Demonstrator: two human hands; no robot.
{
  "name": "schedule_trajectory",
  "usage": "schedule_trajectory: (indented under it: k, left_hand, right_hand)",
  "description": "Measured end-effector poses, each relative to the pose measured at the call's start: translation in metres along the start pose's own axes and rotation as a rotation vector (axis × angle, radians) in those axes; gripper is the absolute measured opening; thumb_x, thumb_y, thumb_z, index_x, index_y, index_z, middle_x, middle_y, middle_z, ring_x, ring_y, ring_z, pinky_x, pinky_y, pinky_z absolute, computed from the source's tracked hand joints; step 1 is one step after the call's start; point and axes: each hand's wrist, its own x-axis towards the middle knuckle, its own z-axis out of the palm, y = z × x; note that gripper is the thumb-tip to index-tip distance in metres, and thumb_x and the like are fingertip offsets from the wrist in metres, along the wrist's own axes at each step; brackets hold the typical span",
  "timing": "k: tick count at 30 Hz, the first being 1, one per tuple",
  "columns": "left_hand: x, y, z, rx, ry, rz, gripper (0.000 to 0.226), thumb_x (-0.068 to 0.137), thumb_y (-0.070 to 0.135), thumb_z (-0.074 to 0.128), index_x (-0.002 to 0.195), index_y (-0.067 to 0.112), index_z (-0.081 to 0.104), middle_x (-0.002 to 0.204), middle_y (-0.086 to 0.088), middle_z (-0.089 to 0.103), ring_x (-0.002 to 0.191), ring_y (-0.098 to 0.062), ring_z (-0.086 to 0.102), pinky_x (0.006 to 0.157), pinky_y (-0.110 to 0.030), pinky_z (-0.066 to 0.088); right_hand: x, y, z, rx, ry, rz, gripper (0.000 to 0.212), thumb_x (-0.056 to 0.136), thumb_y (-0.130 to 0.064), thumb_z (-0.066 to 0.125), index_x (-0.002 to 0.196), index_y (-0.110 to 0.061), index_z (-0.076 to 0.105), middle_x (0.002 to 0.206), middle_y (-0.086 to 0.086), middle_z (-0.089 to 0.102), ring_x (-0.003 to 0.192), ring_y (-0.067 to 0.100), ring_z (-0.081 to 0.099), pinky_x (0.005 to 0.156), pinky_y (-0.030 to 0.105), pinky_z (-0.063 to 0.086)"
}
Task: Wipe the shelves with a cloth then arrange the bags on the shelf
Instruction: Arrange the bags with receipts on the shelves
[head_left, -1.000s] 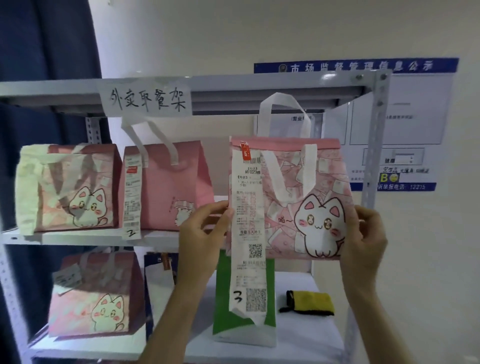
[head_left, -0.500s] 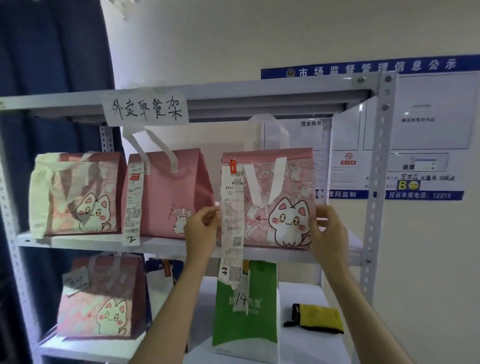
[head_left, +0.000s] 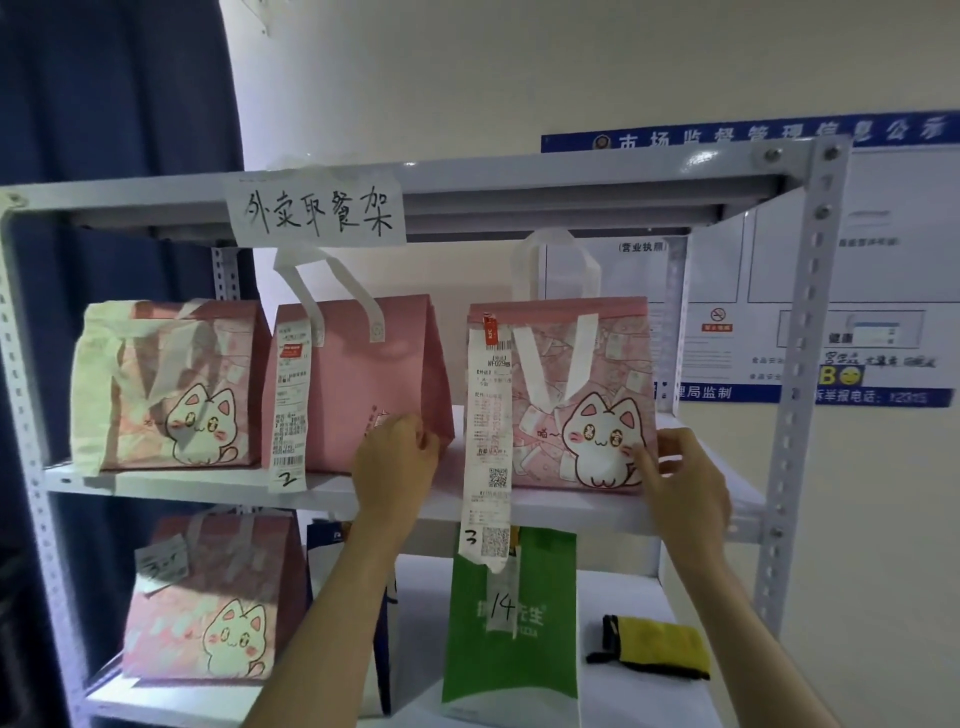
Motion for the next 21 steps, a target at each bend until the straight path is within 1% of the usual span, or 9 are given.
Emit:
schedule_trajectory:
  k: [2, 5, 8, 11, 15, 17, 19, 21]
  left_hand:
    - [0.001, 0.005, 0.0, 0.008, -0.018, 0.042, 0.036, 0.091, 0.018, 0.066, 0.063, 0.02, 0.044, 0.059, 0.007, 0.047, 0.054, -0.015, 0.047, 0.05, -0.027, 0.031]
    - [0.003, 0.01, 0.002, 0.023, -0.029, 0.077, 0.035, 0.093, 0.019, 0.065, 0.064, 0.02, 0.045, 0.06, 0.005, 0.049, 0.055, -0.016, 0.047, 0.05, -0.027, 0.028]
    - [0.008, 0.007, 0.001, -0.001, 0.003, 0.067, 0.037, 0.092, 0.031, 0.068, 0.066, 0.022, 0.044, 0.056, 0.007, 0.047, 0.05, -0.017, 0.046, 0.047, -0.025, 0.028]
    - [0.015, 0.003, 0.0, 0.059, 0.005, 0.044, 0.033, 0.092, 0.036, 0.067, 0.068, 0.019, 0.051, 0.057, 0.006, 0.05, 0.05, -0.02, 0.049, 0.049, -0.026, 0.032]
    - [0.02, 0.005, 0.004, 0.166, -0.018, 0.049, 0.035, 0.098, 0.031, 0.059, 0.065, 0.02, 0.052, 0.054, 0.004, 0.047, 0.046, -0.017, 0.042, 0.045, -0.023, 0.019]
    - [0.02, 0.005, 0.006, 0.165, -0.032, 0.055, 0.035, 0.1, 0.031, 0.055, 0.067, 0.019, 0.055, 0.054, 0.004, 0.048, 0.046, -0.016, 0.043, 0.047, -0.022, 0.021]
    - [0.02, 0.005, 0.008, 0.148, -0.047, 0.061, 0.036, 0.1, 0.03, 0.054, 0.066, 0.02, 0.053, 0.054, 0.005, 0.048, 0.046, -0.017, 0.046, 0.048, -0.024, 0.026]
    - [0.017, 0.007, 0.009, 0.119, -0.064, 0.07, 0.037, 0.1, 0.029, 0.053, 0.064, 0.021, 0.05, 0.053, 0.004, 0.05, 0.046, -0.017, 0.047, 0.046, -0.025, 0.029]
  right_hand:
    - [0.0, 0.0, 0.001, -0.031, 0.002, 0.009, 0.026, 0.094, -0.051, 0.064, 0.106, -0.028, 0.061, 0.09, -0.008, 0.072, 0.076, 0.014, 0.067, 0.065, 0.032, 0.051]
    - [0.001, 0.0, 0.003, -0.058, 0.007, 0.018, 0.028, 0.095, -0.052, 0.064, 0.107, -0.027, 0.061, 0.09, -0.006, 0.073, 0.076, 0.017, 0.068, 0.067, 0.033, 0.055]
    - [0.0, 0.001, 0.002, -0.066, 0.012, 0.013, 0.028, 0.094, -0.051, 0.064, 0.107, -0.026, 0.062, 0.09, -0.006, 0.073, 0.076, 0.017, 0.068, 0.063, 0.031, 0.05]
    - [0.0, 0.001, 0.002, -0.074, 0.018, 0.0, 0.028, 0.094, -0.051, 0.065, 0.107, -0.025, 0.062, 0.091, -0.007, 0.073, 0.076, 0.016, 0.067, 0.061, 0.028, 0.046]
    - [0.0, 0.001, 0.002, -0.081, 0.03, -0.003, 0.027, 0.095, -0.049, 0.065, 0.107, -0.024, 0.063, 0.091, -0.006, 0.074, 0.076, 0.015, 0.067, 0.06, 0.028, 0.045]
    - [-0.001, 0.0, 0.002, -0.079, 0.037, -0.007, 0.027, 0.095, -0.049, 0.064, 0.106, -0.025, 0.062, 0.09, -0.007, 0.073, 0.075, 0.014, 0.066, 0.062, 0.03, 0.05]
    - [-0.002, 0.0, 0.002, -0.077, 0.044, -0.015, 0.026, 0.094, -0.05, 0.064, 0.105, -0.027, 0.062, 0.089, -0.009, 0.073, 0.074, 0.013, 0.067, 0.064, 0.033, 0.054]
    - [-0.004, -0.001, 0.001, -0.066, 0.048, -0.032, 0.026, 0.094, -0.05, 0.065, 0.104, -0.026, 0.062, 0.087, -0.01, 0.071, 0.072, 0.012, 0.066, 0.061, 0.029, 0.05]
